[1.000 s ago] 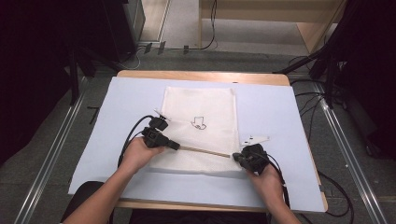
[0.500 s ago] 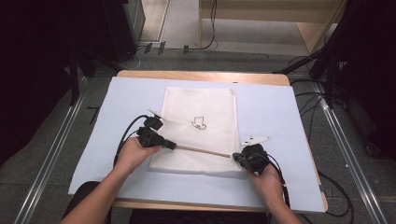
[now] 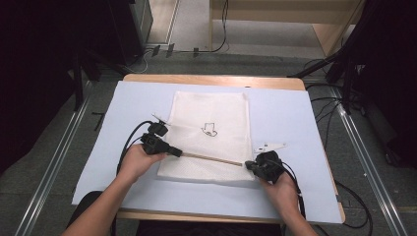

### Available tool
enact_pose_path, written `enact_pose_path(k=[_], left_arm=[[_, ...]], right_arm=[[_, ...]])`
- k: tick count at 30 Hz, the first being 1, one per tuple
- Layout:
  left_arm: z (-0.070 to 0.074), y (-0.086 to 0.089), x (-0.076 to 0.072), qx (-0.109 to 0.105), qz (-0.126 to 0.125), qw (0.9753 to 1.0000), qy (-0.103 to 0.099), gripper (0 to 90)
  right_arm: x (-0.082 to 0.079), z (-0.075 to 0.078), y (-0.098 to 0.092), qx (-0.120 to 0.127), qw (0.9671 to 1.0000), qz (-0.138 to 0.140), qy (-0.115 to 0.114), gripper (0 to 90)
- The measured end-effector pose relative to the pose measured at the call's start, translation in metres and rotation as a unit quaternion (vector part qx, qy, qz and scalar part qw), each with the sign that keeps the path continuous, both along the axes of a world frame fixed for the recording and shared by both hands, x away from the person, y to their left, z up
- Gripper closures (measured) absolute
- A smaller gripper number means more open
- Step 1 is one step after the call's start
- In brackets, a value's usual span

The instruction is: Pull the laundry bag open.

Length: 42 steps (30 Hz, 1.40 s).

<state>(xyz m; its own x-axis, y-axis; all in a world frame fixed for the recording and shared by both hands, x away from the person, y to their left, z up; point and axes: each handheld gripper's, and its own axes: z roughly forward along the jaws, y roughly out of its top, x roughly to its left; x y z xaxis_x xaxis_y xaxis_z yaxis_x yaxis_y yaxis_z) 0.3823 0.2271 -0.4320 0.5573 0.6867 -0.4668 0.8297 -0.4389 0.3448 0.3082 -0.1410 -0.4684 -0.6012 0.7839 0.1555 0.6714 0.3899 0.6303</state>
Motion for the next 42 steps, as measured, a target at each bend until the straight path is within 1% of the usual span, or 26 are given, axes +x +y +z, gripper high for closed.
enact_pose_path(k=[2,3,4,5,6,7,8,10,14,15,16,17,18,22,24,26,28,29,30,31,36,38,39,40,41,42], left_arm=[[0.000,0.002,0.000,0.001,-0.001,1.0000,0.001,89.0],[0.000,0.003,0.001,-0.004,0.000,1.0000,0.003,89.0],[0.000,0.003,0.000,-0.001,0.001,1.0000,0.004,89.0],[0.000,0.004,0.000,0.004,0.001,1.0000,-0.001,89.0],[0.000,0.006,0.000,0.004,0.001,1.0000,0.001,89.0],[0.000,0.007,0.000,-0.005,0.005,1.0000,0.005,89.0],[0.000,0.008,0.000,-0.007,0.006,0.9999,0.007,89.0],[0.000,0.008,-0.001,-0.004,0.002,1.0000,0.005,89.0],[0.000,0.009,0.000,-0.007,0.001,0.9999,0.008,89.0],[0.000,0.009,-0.001,0.006,0.004,1.0000,0.003,89.0],[0.000,0.011,0.000,0.002,0.004,1.0000,0.005,89.0],[0.000,0.013,0.000,0.003,0.008,0.9999,0.007,89.0],[0.000,0.015,0.000,-0.003,0.012,0.9999,0.009,89.0],[0.001,0.016,-0.001,-0.005,0.012,0.9999,0.008,89.0],[0.002,0.018,0.000,-0.013,0.013,0.9998,0.009,89.0],[0.002,0.016,-0.001,-0.007,0.013,0.9999,0.006,89.0],[0.002,0.017,-0.001,-0.003,0.015,0.9998,0.009,89.1],[0.002,0.017,-0.001,0.009,0.014,0.9999,0.005,89.1],[0.001,0.019,-0.001,0.002,0.017,0.9998,0.004,89.2],[0.002,0.019,-0.001,0.009,0.021,0.9997,0.000,89.1],[0.002,0.021,-0.001,0.001,0.024,0.9997,0.007,89.1],[0.003,0.022,-0.001,0.016,0.024,0.9996,-0.001,89.2],[0.003,0.024,-0.001,0.003,0.026,0.9996,0.004,89.2],[0.003,0.027,-0.001,0.000,0.026,0.9996,0.008,89.1],[0.004,0.028,-0.001,0.003,0.028,0.9996,0.004,89.2],[0.004,0.029,-0.001,0.000,0.028,0.9996,0.005,89.1]], right_arm=[[0.000,0.000,0.000,-0.001,1.0000,-0.001,0.000,90.0],[0.000,0.000,0.000,-0.001,1.0000,-0.001,0.000,90.0],[0.000,0.000,0.000,-0.001,1.0000,-0.001,0.000,90.0],[0.000,0.000,0.000,-0.001,1.0000,-0.001,0.000,90.0],[0.000,0.000,0.000,0.000,1.0000,-0.001,0.001,90.0],[0.000,0.000,0.000,-0.001,1.0000,0.000,0.001,90.0],[0.000,0.000,0.000,0.000,1.0000,0.000,0.001,90.0],[0.000,0.000,0.000,0.000,1.0000,0.000,0.001,90.0],[0.000,0.000,0.000,-0.001,1.0000,0.001,0.000,90.0],[0.000,0.000,0.000,0.000,1.0000,0.000,0.001,90.0],[0.000,0.000,0.000,0.000,1.0000,0.001,0.000,90.0],[0.000,0.000,0.000,-0.001,1.0000,0.001,0.000,90.0],[0.000,0.000,0.000,-0.001,1.0000,0.001,0.000,90.0],[0.000,0.000,0.000,-0.001,1.0000,0.003,0.001,90.0],[0.000,0.000,0.000,-0.002,1.0000,0.003,0.001,90.0],[0.000,0.000,0.000,-0.002,1.0000,0.003,0.000,90.0],[0.000,0.000,0.000,-0.001,1.0000,0.002,0.000,90.0],[0.000,0.000,0.000,-0.001,1.0000,0.002,0.000,90.0],[0.000,0.000,0.000,-0.002,1.0000,0.002,0.000,90.0],[0.000,0.000,0.000,-0.001,1.0000,0.002,0.000,90.0],[0.000,0.000,0.000,-0.001,1.0000,0.002,0.000,90.0],[0.000,0.000,0.000,-0.002,1.0000,0.002,0.000,90.0],[0.000,0.000,0.000,-0.002,1.0000,0.002,0.000,90.0],[0.000,0.000,0.000,-0.003,1.0000,0.002,-0.002,90.0],[0.000,0.000,0.000,-0.004,1.0000,0.003,-0.001,90.0],[0.000,0.000,0.000,-0.005,1.0000,0.004,-0.003,90.0]])
